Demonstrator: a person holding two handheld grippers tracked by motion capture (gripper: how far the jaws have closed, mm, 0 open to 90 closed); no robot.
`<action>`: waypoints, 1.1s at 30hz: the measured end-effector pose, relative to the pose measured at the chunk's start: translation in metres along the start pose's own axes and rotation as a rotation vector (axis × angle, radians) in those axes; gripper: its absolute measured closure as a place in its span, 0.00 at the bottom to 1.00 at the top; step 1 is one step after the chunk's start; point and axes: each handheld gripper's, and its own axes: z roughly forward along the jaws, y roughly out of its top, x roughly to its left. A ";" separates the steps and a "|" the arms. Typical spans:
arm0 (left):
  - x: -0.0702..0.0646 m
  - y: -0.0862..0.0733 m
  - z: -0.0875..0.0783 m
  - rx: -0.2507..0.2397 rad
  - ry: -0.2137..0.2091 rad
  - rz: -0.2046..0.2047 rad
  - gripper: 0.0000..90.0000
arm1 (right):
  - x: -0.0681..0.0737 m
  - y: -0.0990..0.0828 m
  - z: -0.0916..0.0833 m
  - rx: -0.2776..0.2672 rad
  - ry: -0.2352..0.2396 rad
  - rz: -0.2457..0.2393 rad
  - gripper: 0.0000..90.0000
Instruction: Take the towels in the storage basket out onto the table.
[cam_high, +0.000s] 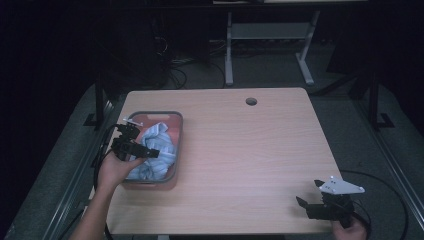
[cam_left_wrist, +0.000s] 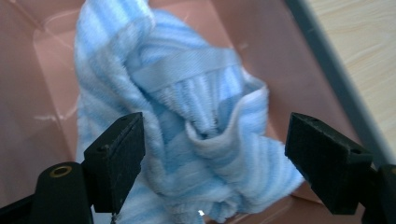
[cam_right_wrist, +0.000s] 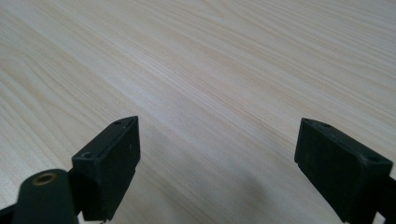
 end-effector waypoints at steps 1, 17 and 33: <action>0.001 0.000 0.002 0.003 0.000 -0.005 0.22 | 0.000 0.000 0.000 0.000 0.000 0.000 0.15; 0.002 0.003 0.032 0.159 0.024 -0.021 0.24 | 0.002 0.001 0.001 -0.002 0.005 -0.013 0.15; -0.004 0.009 0.046 0.293 0.132 0.014 0.53 | 0.003 0.002 0.001 -0.009 0.007 -0.013 0.15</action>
